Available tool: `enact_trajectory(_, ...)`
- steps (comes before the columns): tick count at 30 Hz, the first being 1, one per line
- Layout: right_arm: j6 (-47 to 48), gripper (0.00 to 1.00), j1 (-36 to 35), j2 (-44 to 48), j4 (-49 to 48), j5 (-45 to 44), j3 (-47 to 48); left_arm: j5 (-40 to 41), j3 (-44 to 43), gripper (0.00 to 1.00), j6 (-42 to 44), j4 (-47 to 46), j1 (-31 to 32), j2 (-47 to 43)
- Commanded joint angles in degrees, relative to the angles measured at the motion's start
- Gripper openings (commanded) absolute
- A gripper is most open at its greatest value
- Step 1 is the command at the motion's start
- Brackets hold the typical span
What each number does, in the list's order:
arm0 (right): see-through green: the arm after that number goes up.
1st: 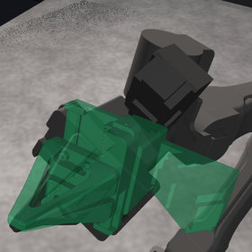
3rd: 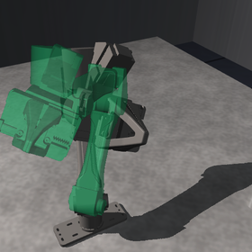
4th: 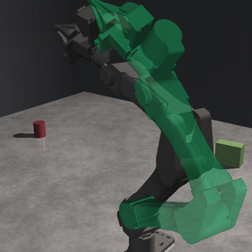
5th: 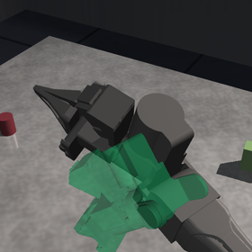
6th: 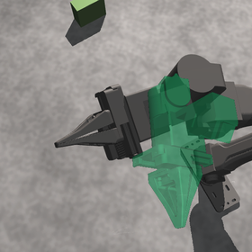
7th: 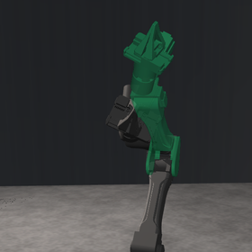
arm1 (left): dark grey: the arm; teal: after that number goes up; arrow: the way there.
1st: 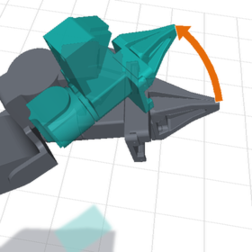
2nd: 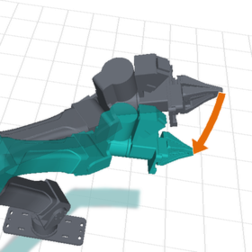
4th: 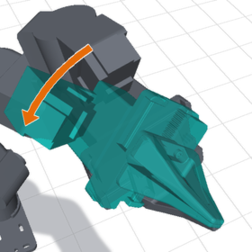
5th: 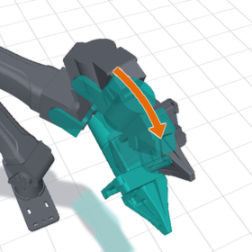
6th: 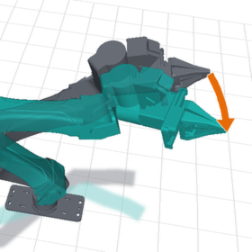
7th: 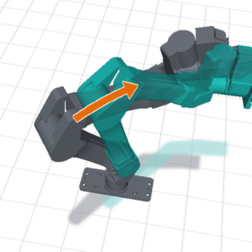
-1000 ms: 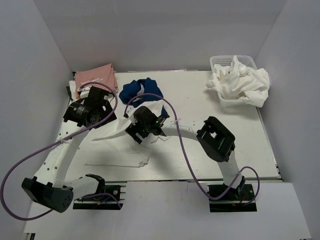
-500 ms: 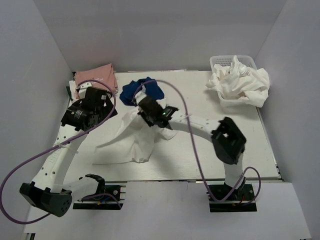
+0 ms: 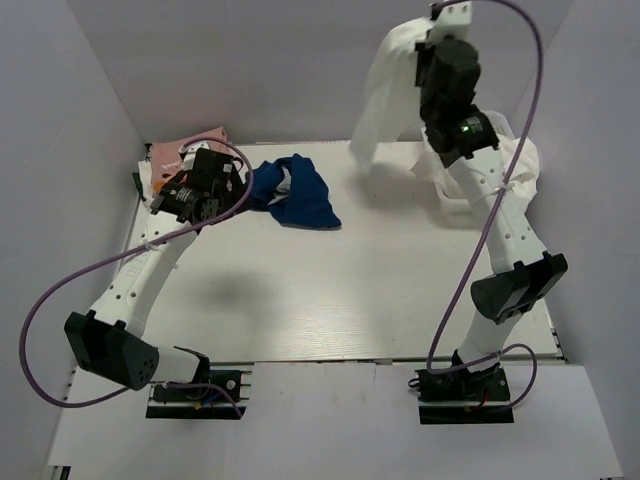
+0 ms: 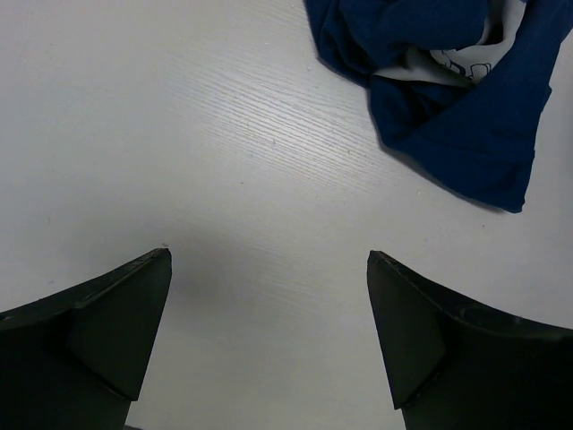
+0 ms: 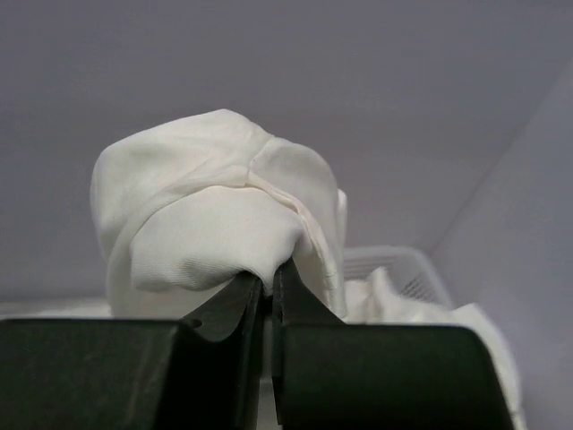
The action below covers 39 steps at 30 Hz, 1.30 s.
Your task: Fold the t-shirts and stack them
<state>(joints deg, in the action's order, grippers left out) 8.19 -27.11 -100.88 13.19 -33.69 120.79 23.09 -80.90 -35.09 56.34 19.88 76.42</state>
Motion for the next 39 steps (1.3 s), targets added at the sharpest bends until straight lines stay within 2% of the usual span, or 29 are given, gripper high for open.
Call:
enact_trajectory(1, 6.47, 0.00, 5.03, -0.98, -7.20, -1.99, 7.43, -0.86, -3.29, 1.00, 2.21, -2.63, -0.19, 1.35)
enact_trajectory(6, 8.60, 0.00, 10.93, -2.91, -14.40, -1.73, 9.81, -1.38, -4.61, 1.00, 3.54, -4.39, -0.19, 5.31)
enact_trajectory(10, 6.95, 0.00, 16.12, -4.32, -11.19, -1.11, 7.97, -3.22, -7.33, 1.00, 5.20, -5.54, -0.19, 9.79)
enact_trajectory(16, -0.44, 0.00, 22.45, -4.67, -7.40, -1.46, -8.61, -4.98, -12.60, 1.00, 7.32, -4.67, -0.19, 17.95)
enact_trajectory(21, -13.88, 0.00, 25.79, -5.47, -4.50, -2.96, -23.90, -4.99, -15.42, 1.00, 7.32, -2.02, -0.19, 21.05)
enact_trajectory(24, -18.10, 0.00, 26.41, -5.38, -1.68, -1.64, -26.39, -5.60, -13.58, 1.00, 7.84, -3.59, -0.72, 20.53)
enact_trajectory(25, -18.55, 0.09, 26.50, -5.55, 0.50, 0.19, -25.61, -6.47, -12.45, 1.00, 7.85, -3.60, -1.50, 20.52)
enact_trajectory(26, -18.82, 0.22, 26.59, -5.55, 3.39, 0.64, -23.17, -7.00, -11.91, 1.00, 7.85, -4.38, -1.51, 20.52)
enact_trajectory(27, -18.65, 0.74, 26.15, -5.64, 6.81, 1.08, -21.41, -7.01, -11.39, 1.00, 7.85, -5.00, -2.21, 20.52)
enact_trajectory(28, -18.21, 0.90, 25.28, -5.47, 8.33, 3.43, -15.99, -9.18, -10.25, 1.00, 7.85, -5.62, -3.34, 20.00)
enact_trajectory(32, -16.01, 0.90, 20.54, -1.09, 10.98, 14.93, -12.34, -13.42, -9.18, 1.00, 9.24, -8.51, -5.73, 22.35)
enact_trajectory(34, -14.26, 0.90, 17.99, -0.63, 11.59, 16.89, -12.08, -15.79, -10.93, 1.00, 10.82, -10.53, -6.52, 24.03)
enact_trajectory(35, -13.47, 0.90, 13.62, -0.81, 12.29, 17.86, -12.25, -16.58, -10.94, 1.00, 11.36, -11.42, -7.22, 24.82)
enact_trajectory(39, -12.58, 0.90, 6.03, -4.84, 11.42, 16.64, -11.90, -20.09, -13.83, 1.00, 15.75, -15.72, -8.37, 28.16)
